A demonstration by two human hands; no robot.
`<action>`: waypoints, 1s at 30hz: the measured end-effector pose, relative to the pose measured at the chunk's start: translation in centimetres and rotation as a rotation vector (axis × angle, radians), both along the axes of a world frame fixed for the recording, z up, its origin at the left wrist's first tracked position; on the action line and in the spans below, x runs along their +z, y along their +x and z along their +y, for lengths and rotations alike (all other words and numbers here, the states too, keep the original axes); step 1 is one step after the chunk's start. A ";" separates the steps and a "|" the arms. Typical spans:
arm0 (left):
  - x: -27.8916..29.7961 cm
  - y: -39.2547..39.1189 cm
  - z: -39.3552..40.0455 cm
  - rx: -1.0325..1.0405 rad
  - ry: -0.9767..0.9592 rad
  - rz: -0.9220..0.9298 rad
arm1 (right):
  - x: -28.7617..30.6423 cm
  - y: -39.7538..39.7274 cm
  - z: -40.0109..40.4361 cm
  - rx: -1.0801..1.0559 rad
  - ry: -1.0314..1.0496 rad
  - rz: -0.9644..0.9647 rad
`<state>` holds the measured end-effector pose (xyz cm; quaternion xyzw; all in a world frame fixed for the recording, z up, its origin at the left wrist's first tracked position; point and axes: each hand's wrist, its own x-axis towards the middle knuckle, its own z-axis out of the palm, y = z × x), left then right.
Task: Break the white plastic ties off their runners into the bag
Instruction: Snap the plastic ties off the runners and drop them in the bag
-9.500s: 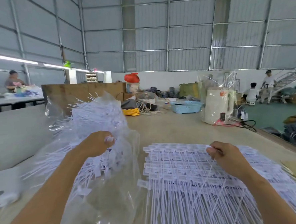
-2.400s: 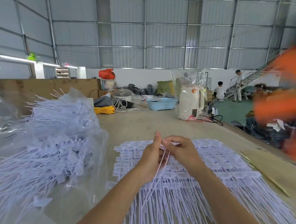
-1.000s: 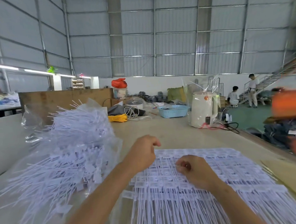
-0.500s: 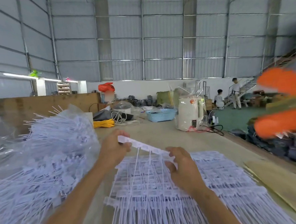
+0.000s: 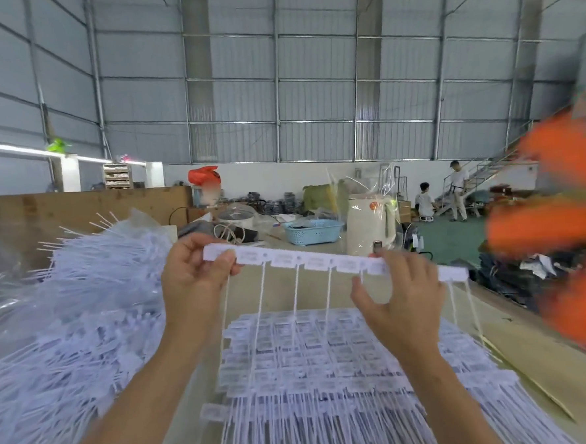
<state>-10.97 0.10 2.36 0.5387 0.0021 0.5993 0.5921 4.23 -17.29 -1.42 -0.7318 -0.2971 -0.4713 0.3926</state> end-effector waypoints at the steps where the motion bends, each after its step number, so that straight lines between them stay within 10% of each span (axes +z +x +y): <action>1: -0.5 0.4 0.2 -0.044 -0.128 0.003 | 0.4 -0.1 -0.3 -0.048 0.049 -0.116; 6: -3.3 1.9 2.5 -0.350 -0.618 0.208 | 1.0 -1.5 -0.3 -0.091 -0.170 -0.198; 13: -7.2 2.8 2.6 -0.213 -0.390 0.573 | -0.2 -0.1 -1.2 0.034 -1.091 0.685; 17: -7.5 3.3 0.3 -0.320 -0.221 0.557 | -1.4 -1.2 1.4 0.605 -0.598 0.741; 30: -7.8 3.6 -2.4 -0.073 0.148 0.628 | -3.6 -3.0 4.5 0.775 -0.439 0.566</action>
